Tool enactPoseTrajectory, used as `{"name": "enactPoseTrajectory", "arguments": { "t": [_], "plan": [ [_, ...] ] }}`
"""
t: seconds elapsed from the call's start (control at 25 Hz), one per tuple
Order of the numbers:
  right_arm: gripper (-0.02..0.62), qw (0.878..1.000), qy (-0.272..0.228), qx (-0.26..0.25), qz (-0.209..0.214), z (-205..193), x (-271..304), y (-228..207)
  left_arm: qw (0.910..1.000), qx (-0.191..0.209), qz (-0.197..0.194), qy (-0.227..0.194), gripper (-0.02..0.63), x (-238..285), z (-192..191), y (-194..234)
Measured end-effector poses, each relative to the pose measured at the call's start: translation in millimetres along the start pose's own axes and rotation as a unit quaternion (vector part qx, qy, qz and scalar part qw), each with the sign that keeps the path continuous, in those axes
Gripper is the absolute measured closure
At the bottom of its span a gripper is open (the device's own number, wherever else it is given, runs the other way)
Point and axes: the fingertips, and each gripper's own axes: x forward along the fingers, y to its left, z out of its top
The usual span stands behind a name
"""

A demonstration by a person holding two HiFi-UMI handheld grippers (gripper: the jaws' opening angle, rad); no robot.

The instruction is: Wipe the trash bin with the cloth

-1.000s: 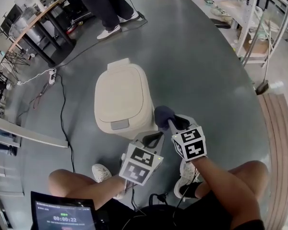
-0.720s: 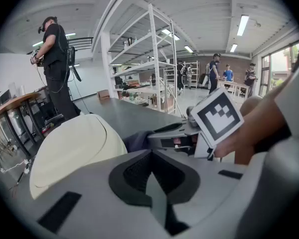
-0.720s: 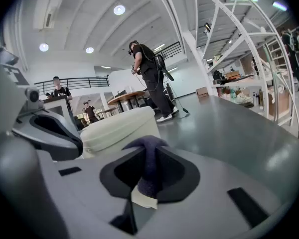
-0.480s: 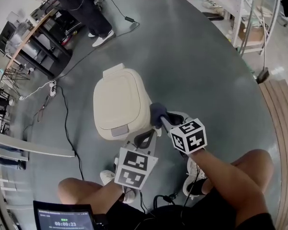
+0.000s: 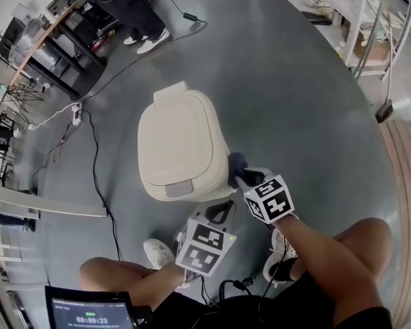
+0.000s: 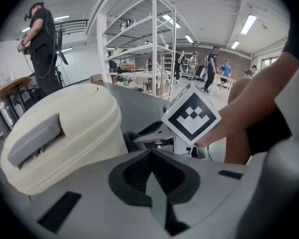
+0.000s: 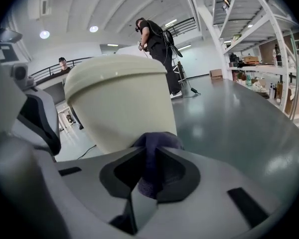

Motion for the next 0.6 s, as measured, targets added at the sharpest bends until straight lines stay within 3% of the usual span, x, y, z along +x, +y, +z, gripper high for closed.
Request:
{"name": "enactPoseTrajectory", "arguments": {
  "t": [0.12, 0.44, 0.6],
  "plan": [
    [0.531, 1.000, 0.026, -0.015, -0.004, -16.6, 10.8, -3.8, 0.9993, -0.030, -0.016, -0.014, 0.604, 9.4, -8.0, 1.2],
    [0.531, 0.998, 0.060, -0.016, -0.003, -37.9, 36.4, -20.4, 0.9974, -0.066, -0.011, 0.027, 0.604, 36.0, -46.8, 16.7],
    [0.531, 0.995, 0.100, -0.009, -0.001, -53.2, 49.5, -25.1, 0.9956, -0.086, -0.020, 0.031, 0.604, 41.9, -43.4, 17.2]
  ]
}}
